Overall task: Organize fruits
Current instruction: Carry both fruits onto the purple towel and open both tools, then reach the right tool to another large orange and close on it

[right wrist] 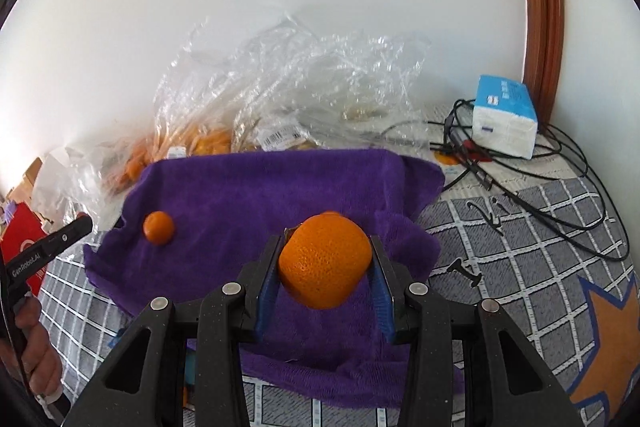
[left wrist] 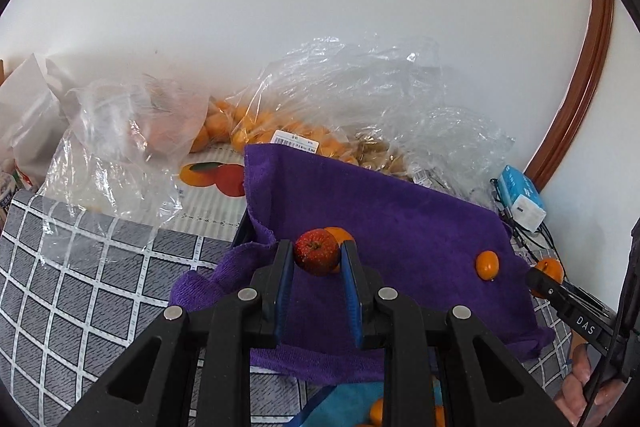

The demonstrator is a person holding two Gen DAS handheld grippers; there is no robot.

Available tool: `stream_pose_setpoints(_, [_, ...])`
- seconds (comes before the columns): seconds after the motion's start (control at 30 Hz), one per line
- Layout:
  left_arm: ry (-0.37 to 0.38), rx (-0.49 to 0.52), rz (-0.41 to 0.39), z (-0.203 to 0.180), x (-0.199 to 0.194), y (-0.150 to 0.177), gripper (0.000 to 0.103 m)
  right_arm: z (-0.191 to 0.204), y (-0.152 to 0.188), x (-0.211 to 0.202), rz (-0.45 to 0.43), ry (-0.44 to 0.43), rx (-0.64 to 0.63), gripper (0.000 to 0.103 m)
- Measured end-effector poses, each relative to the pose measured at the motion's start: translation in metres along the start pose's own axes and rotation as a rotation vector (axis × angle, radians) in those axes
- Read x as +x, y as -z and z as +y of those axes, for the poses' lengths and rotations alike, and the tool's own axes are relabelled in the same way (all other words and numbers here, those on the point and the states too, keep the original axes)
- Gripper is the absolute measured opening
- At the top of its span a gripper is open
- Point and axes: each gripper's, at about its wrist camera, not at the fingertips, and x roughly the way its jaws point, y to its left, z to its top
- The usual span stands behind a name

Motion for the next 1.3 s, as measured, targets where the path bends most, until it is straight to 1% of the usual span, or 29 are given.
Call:
stream_pose_setpoints(0.1, [-0.036, 0.031, 0.049, -0.004, 0.02, 0.003, 0.023, 0.002, 0.006, 0.015, 0.026, 0.02, -0.021, 0.041])
stream_pose_setpoints(0.17, [-0.045, 0.064, 0.074, -0.008, 0.029, 0.008, 0.023, 0.004, 0.01, 0.024, 0.043, 0.031, -0.034, 0.041])
stream_pose_setpoints(0.23, [-0.059, 0.089, 0.067, -0.01, 0.033, 0.015, 0.023, 0.009, 0.013, 0.032, 0.06, 0.046, -0.061, 0.041])
stream_pose_setpoints(0.33, [-0.049, 0.106, 0.088, -0.013, 0.039, 0.019, 0.023, 0.015, 0.017, 0.038, 0.068, 0.067, -0.1, 0.041])
stream_pose_setpoints(0.47, [-0.064, 0.125, 0.09, -0.014, 0.043, 0.021, 0.023, 0.017, 0.021, 0.044, 0.082, 0.072, -0.099, 0.041])
stream_pose_setpoints(0.63, [-0.069, 0.124, 0.108, -0.012, 0.049, 0.023, 0.023, 0.018, 0.024, 0.051, 0.109, 0.086, -0.1, 0.041])
stream_pose_setpoints(0.7, [-0.07, 0.123, 0.113, -0.012, 0.05, 0.022, 0.023, 0.021, 0.024, 0.052, 0.111, 0.094, -0.117, 0.046])
stream_pose_setpoints(0.77, [-0.061, 0.118, 0.116, -0.011, 0.049, 0.022, 0.023, 0.023, 0.024, 0.049, 0.104, 0.091, -0.131, 0.061])
stream_pose_setpoints(0.83, [-0.051, 0.108, 0.118, -0.011, 0.047, 0.02, 0.024, 0.025, 0.024, 0.043, 0.075, 0.096, -0.138, 0.068])
stream_pose_setpoints(0.87, [-0.045, 0.104, 0.115, -0.011, 0.045, 0.019, 0.031, 0.026, 0.024, 0.039, 0.062, 0.097, -0.138, 0.069])
stream_pose_setpoints(0.9, [-0.041, 0.101, 0.107, -0.011, 0.043, 0.018, 0.041, 0.026, 0.022, 0.034, 0.052, 0.094, -0.131, 0.069])
stream_pose_setpoints(0.93, [-0.039, 0.098, 0.093, -0.011, 0.039, 0.017, 0.047, 0.025, 0.021, 0.028, 0.037, 0.087, -0.12, 0.071])
stream_pose_setpoints(0.97, [-0.037, 0.096, 0.073, -0.012, 0.034, 0.015, 0.054, 0.025, 0.019, 0.022, 0.02, 0.079, -0.108, 0.076])
stream_pose_setpoints(1.07, [-0.041, 0.104, 0.033, -0.016, 0.018, 0.008, 0.055, 0.023, 0.01, 0.006, -0.019, 0.064, -0.066, 0.077])
stream_pose_setpoints(1.17, [-0.021, 0.096, -0.022, -0.017, -0.004, 0.001, 0.055, 0.023, 0.003, -0.012, -0.039, 0.046, -0.032, 0.077])
stream_pose_setpoints(1.23, [-0.033, 0.088, -0.055, -0.015, -0.019, 0.0, 0.055, 0.025, 0.004, -0.027, -0.061, 0.045, -0.032, 0.077])
stream_pose_setpoints(1.3, [-0.041, 0.085, -0.06, -0.01, -0.03, 0.003, 0.055, 0.03, 0.007, -0.043, -0.084, 0.058, -0.06, 0.077])
